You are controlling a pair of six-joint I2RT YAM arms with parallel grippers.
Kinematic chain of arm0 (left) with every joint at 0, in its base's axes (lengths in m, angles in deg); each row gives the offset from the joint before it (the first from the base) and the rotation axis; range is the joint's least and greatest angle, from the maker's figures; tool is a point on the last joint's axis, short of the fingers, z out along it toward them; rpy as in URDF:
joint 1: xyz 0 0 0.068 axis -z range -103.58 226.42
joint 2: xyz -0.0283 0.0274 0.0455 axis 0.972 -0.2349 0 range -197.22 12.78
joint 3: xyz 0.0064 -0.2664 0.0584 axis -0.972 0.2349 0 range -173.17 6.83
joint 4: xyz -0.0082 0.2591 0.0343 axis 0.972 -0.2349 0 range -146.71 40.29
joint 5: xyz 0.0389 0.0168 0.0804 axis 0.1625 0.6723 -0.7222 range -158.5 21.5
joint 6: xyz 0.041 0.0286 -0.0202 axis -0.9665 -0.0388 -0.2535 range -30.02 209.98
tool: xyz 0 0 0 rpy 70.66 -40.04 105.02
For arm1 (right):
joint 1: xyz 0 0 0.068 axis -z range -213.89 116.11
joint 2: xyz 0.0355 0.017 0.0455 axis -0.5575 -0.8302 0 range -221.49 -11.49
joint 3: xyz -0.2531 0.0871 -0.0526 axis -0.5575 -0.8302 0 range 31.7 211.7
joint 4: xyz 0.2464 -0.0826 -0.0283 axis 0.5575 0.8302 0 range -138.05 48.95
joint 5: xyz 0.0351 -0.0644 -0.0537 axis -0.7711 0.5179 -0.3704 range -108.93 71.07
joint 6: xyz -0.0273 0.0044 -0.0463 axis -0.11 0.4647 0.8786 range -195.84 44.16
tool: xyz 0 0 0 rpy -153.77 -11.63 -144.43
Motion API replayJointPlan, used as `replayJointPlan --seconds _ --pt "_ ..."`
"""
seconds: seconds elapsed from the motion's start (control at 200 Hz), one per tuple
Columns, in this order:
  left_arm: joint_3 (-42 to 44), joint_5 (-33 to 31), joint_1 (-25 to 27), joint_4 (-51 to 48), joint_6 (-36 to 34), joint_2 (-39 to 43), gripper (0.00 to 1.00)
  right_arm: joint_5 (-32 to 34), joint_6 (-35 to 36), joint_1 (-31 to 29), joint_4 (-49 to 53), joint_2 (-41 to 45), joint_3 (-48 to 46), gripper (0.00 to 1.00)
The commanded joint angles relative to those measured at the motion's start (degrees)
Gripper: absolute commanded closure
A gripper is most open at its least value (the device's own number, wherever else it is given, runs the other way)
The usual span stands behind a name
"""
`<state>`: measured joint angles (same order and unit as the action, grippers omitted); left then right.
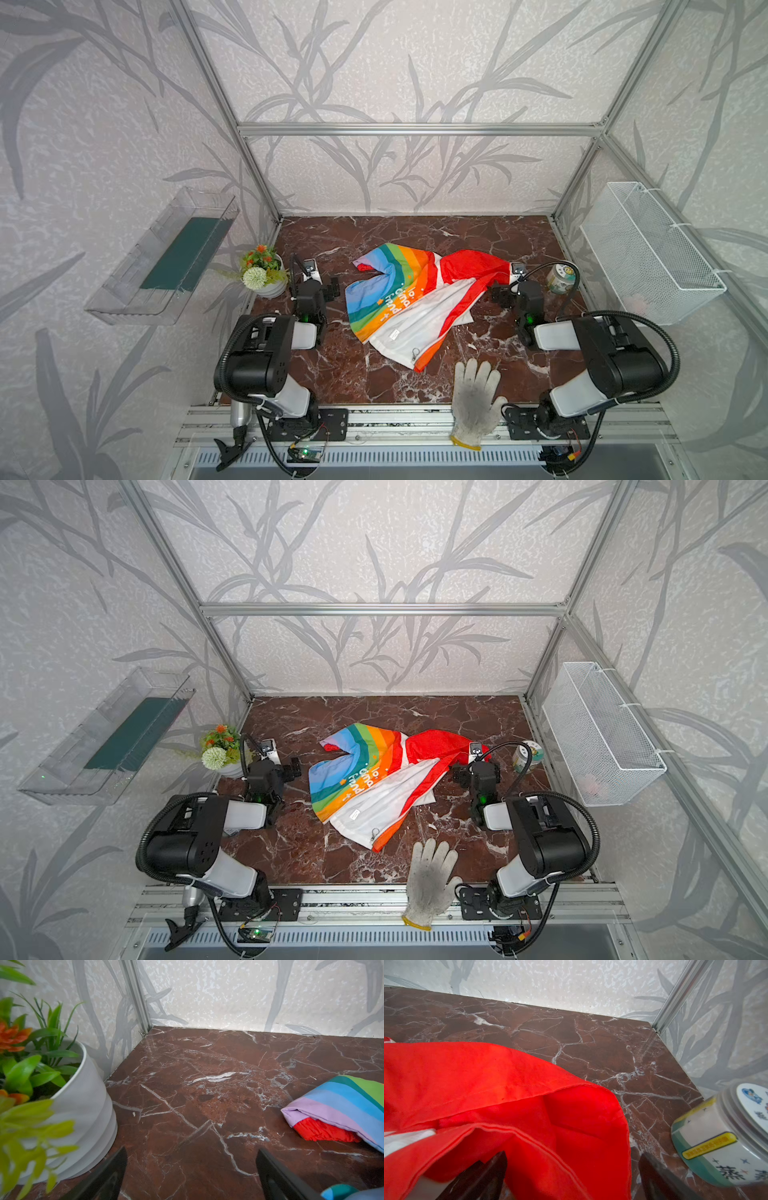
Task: Zip up the jacket
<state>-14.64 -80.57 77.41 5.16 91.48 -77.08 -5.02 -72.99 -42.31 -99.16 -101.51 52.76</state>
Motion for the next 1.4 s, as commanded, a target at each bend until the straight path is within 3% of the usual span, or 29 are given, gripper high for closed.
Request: replayJointPlan --seconds 0.0,0.73,0.78,0.84,0.915,1.1,1.235,1.396 --pt "0.6 -0.1 0.0 1.2 -0.7 -0.2 0.01 -0.3 -0.5 0.2 -0.4 1.2 1.1 0.01" --pt "-0.6 3.7 -2.0 -1.8 0.5 0.8 0.01 -0.3 -0.4 0.2 -0.7 1.2 1.0 0.01" --pt "-2.0 3.3 -1.7 -6.6 0.1 4.3 0.01 -0.3 0.6 0.1 -2.3 1.7 1.0 0.01" --pt "-6.3 0.1 -1.2 -20.5 0.6 11.7 0.01 0.7 0.8 -0.3 7.3 6.9 3.3 0.01" --pt "-10.7 -2.6 -1.1 -31.2 3.3 18.9 0.03 1.2 -1.8 -0.5 27.2 16.5 8.4 0.01" --pt "-24.5 -1.3 2.4 -63.0 8.5 28.7 0.05 1.5 -21.6 -1.9 59.7 31.5 17.7 0.01" --pt "-27.7 1.1 8.8 -75.3 11.0 30.7 0.07 -2.4 -31.0 -8.6 77.1 35.5 23.2 0.01" --pt "-25.4 8.5 10.1 -83.8 23.0 32.9 0.13 -9.6 -42.9 -19.7 86.5 34.6 27.0 0.01"
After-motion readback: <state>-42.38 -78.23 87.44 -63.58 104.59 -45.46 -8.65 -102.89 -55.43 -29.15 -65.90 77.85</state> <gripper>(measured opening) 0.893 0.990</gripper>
